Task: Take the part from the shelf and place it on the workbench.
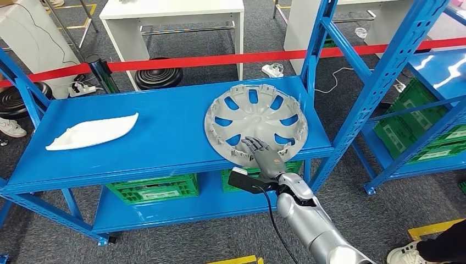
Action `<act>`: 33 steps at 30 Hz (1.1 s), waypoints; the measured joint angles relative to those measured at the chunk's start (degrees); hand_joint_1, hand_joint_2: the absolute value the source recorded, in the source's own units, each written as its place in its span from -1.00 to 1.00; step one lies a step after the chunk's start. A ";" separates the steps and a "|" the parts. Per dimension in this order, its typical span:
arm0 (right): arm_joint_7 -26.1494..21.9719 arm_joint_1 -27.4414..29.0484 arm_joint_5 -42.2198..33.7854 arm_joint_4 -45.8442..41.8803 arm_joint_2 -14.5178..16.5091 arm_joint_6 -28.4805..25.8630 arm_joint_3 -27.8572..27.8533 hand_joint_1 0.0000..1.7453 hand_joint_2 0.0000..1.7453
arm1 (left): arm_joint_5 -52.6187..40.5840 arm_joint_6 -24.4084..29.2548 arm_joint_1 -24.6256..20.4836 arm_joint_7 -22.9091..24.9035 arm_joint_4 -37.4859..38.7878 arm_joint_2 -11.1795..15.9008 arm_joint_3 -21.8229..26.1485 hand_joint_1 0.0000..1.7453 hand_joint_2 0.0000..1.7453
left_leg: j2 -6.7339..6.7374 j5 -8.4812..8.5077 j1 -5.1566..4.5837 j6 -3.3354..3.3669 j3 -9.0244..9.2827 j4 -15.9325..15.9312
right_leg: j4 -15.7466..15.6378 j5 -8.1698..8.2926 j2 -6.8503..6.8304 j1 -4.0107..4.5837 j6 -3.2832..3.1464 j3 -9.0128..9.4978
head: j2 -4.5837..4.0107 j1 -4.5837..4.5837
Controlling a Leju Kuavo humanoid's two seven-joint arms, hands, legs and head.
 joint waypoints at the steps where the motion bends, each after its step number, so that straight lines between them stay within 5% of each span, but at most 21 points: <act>1: 0.07 -0.01 0.00 0.00 0.00 -0.01 0.04 -1.00 1.00 | 0.07 0.10 0.00 -0.06 0.00 0.00 0.00 -1.00 1.00 | 0.00 0.00 0.00 0.00 0.00 0.00 | 0.00 0.00 0.00 0.00 0.00 0.00 | 0.00 0.00; 33: 2.60 0.84 0.78 -1.40 -0.08 -1.22 0.81 -1.00 1.00 | -0.08 3.73 -0.32 0.45 -0.04 0.15 0.02 -1.00 1.00 | 0.00 0.00 0.00 0.00 0.07 0.00 | 0.00 0.00 0.00 0.00 0.00 -0.02 | 0.00 0.00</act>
